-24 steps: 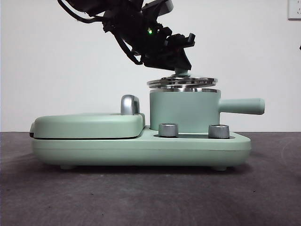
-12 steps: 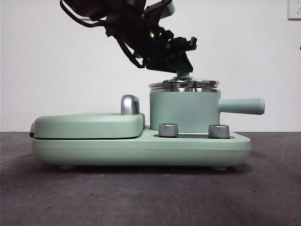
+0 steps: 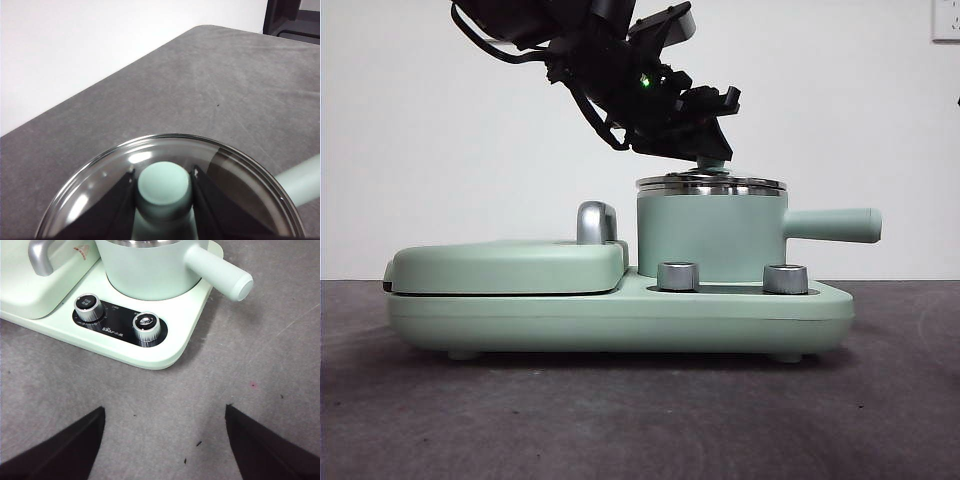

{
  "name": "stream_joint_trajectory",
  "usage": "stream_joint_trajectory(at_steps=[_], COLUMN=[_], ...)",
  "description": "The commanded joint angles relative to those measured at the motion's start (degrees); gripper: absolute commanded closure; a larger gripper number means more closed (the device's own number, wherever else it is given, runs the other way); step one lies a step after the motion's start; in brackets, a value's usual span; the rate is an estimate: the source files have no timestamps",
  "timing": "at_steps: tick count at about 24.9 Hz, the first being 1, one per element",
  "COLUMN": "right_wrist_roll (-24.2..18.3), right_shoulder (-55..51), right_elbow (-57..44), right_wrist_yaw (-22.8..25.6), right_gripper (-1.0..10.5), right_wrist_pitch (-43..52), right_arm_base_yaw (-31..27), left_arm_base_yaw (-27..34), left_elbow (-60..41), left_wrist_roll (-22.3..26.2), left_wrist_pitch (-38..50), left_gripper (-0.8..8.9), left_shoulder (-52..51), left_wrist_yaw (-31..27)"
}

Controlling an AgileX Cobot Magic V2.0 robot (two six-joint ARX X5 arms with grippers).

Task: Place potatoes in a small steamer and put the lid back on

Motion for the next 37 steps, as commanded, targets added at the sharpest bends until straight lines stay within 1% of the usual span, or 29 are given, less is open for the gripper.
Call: stream_joint_trajectory(at_steps=[1, 10, 12, 14, 23, 26, 28, 29, 33, 37], right_wrist_roll=[0.6, 0.6, 0.6, 0.6, 0.6, 0.6, 0.6, 0.6, 0.6, 0.6], right_shoulder=[0.2, 0.2, 0.2, 0.2, 0.2, 0.2, 0.2, 0.2, 0.2, 0.2], right_elbow=[0.1, 0.1, 0.1, 0.1, 0.1, 0.1, 0.1, 0.1, 0.1, 0.1], right_wrist_yaw=[0.3, 0.3, 0.3, 0.3, 0.2, 0.2, 0.2, 0.2, 0.2, 0.2], right_gripper=[5.8, 5.8, 5.8, 5.8, 5.8, 5.8, 5.8, 5.8, 5.8, 5.8], right_wrist_pitch=[0.5, 0.5, 0.5, 0.5, 0.5, 0.5, 0.5, 0.5, 0.3, 0.2], right_arm_base_yaw=[0.5, 0.5, 0.5, 0.5, 0.5, 0.5, 0.5, 0.5, 0.5, 0.5], left_arm_base_yaw=[-0.5, -0.5, -0.5, -0.5, -0.5, -0.5, -0.5, -0.5, -0.5, -0.5], left_elbow=[1.7, 1.7, 1.7, 1.7, 1.7, 1.7, 1.7, 1.7, 1.8, 1.8], left_wrist_roll=[-0.1, -0.5, -0.7, -2.0, -2.2, -2.2, -2.3, -2.2, -2.3, -4.2], left_wrist_pitch=[0.7, 0.8, 0.7, 0.7, 0.7, 0.7, 0.5, 0.1, -4.2, -12.1], left_gripper=[8.04, 8.04, 8.04, 8.04, 8.01, 7.18, 6.2, 5.9, 5.88, 5.92], left_shoulder=[1.4, 1.7, 1.7, 1.8, 1.8, 1.7, 1.4, 1.0, -1.7, -6.4], left_wrist_yaw=[0.1, 0.4, 2.1, 3.5, 3.3, 3.2, 2.7, 2.6, 2.6, 2.6])
